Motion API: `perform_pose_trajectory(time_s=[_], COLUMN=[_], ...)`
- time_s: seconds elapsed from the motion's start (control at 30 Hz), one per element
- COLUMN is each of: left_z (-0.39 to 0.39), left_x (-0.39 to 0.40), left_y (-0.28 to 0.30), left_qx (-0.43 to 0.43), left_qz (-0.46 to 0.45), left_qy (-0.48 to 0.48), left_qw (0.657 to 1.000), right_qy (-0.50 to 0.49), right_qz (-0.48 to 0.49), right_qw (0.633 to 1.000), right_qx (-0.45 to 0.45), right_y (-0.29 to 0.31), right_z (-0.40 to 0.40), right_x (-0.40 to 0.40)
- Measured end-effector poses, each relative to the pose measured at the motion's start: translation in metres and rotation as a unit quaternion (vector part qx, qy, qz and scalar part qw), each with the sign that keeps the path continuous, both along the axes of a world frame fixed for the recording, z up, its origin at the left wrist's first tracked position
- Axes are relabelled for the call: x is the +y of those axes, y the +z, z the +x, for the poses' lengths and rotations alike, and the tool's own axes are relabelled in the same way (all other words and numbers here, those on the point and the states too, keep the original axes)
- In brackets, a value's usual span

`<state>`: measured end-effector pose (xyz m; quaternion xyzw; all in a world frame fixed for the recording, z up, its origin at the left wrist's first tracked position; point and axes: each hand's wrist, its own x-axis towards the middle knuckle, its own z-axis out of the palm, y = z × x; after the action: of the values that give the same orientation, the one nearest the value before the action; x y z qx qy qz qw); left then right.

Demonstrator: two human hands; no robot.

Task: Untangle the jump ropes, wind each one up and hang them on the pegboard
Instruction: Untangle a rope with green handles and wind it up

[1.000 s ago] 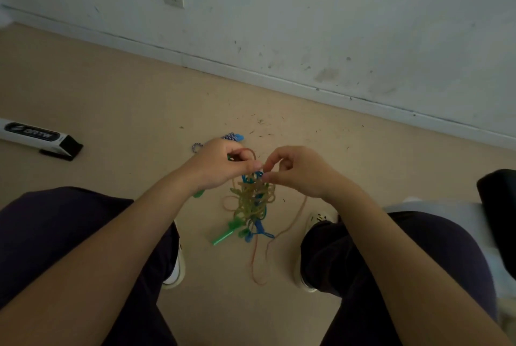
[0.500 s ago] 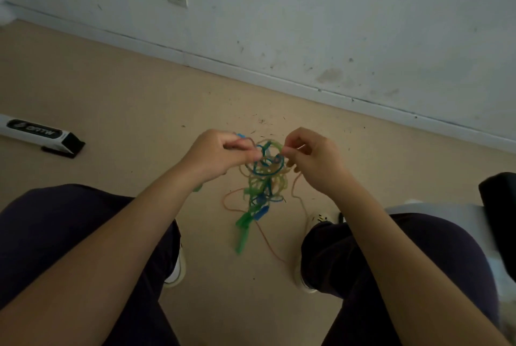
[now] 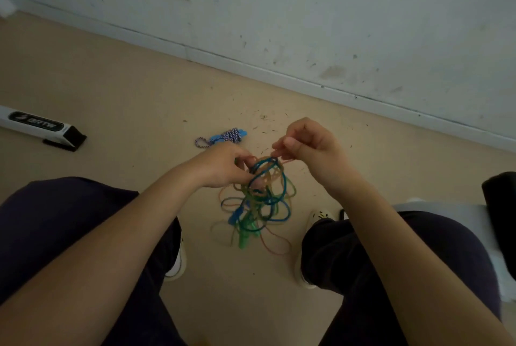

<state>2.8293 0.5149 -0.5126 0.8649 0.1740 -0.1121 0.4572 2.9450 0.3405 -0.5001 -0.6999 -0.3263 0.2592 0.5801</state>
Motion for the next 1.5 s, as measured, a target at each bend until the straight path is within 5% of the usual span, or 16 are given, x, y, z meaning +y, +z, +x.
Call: perform_pose_trajectory(time_s=[0.23, 0.4, 0.53, 0.87, 1.5], left_z=[0.002, 0.003, 0.003, -0.002, 0.001], left_x=[0.009, 0.004, -0.003, 0.001, -0.001], left_y=[0.008, -0.003, -0.004, 0.012, 0.005], left_qx=[-0.129, -0.13, -0.139, -0.134, -0.06], left_qz=[-0.067, -0.028, -0.026, -0.333, -0.254], left_qy=[0.159, 0.182, 0.153, 0.145, 0.141], left_qw=[0.977, 0.974, 0.978, 0.922, 0.955], right_qy=[-0.174, -0.089, -0.008, -0.013, -0.014], right_qz=[-0.02, -0.08, -0.146, -0.195, -0.181], right_qw=[0.984, 0.991, 0.989, 0.975, 0.975], right_qx=[-0.025, 0.059, -0.005, -0.109, -0.132], right_y=[-0.001, 0.001, -0.003, 0.0, 0.002], right_z=[0.017, 0.006, -0.005, 0.005, 0.002], right_x=[-0.006, 0.002, 0.006, 0.002, -0.003])
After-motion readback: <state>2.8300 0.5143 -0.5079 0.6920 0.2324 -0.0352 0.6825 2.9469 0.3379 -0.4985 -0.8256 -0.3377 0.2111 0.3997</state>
